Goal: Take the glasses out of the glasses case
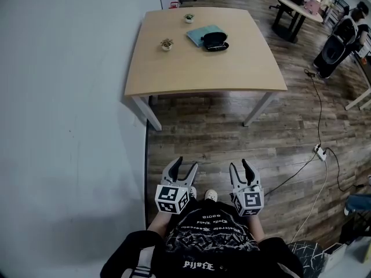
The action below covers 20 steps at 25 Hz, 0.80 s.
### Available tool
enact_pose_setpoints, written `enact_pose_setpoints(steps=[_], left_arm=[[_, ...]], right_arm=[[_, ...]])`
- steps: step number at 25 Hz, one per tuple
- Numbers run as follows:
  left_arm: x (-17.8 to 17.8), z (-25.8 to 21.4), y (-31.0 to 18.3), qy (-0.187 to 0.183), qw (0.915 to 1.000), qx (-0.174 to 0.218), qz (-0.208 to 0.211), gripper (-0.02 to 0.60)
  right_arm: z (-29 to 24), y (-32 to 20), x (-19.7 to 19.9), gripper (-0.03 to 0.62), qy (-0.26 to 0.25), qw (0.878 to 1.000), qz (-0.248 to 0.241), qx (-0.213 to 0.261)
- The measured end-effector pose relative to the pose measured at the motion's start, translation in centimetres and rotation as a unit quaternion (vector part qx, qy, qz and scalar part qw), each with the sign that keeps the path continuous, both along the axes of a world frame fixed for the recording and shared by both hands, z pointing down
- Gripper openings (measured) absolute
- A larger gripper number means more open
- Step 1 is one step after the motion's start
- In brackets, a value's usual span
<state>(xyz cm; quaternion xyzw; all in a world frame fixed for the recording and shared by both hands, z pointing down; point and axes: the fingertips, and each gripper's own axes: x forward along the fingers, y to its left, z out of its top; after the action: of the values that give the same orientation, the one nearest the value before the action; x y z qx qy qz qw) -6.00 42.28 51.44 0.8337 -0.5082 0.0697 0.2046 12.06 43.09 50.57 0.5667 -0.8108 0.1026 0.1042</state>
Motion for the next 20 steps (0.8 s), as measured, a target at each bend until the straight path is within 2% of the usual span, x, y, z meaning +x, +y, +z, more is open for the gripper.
enact_pose_setpoints(steps=[2, 3, 4, 8, 16, 20], left_arm=[[-0.3, 0.2, -0.2, 0.000, 1.0000, -0.007, 0.004, 0.245], [-0.6, 0.2, -0.3, 0.001, 1.0000, -0.008, 0.004, 0.245], [-0.8, 0.2, -0.3, 0.002, 1.0000, -0.008, 0.004, 0.245], [-1.7, 0.2, -1.1, 0.009, 0.9999, -0.005, 0.011, 0.259], [-2.7, 0.1, -2.9, 0.007, 0.9980, -0.002, 0.062, 0.285], [-3.9, 0.5, -3.8, -0.001, 0.9985, -0.004, 0.054, 0.285]], right_arm=[[-0.1, -0.2, 0.1, 0.198, -0.003, 1.000, 0.008, -0.001], [-0.1, -0.3, -0.1, 0.242, -0.005, 1.000, 0.008, -0.003], [0.0, -0.3, -0.5, 0.258, -0.006, 1.000, 0.006, -0.005], [-0.2, -0.6, -2.4, 0.258, 0.001, 1.000, 0.000, -0.004], [0.5, -1.3, -5.3, 0.258, 0.008, 1.000, 0.020, -0.008], [1.5, -1.3, -6.1, 0.258, 0.016, 0.999, 0.022, -0.022]])
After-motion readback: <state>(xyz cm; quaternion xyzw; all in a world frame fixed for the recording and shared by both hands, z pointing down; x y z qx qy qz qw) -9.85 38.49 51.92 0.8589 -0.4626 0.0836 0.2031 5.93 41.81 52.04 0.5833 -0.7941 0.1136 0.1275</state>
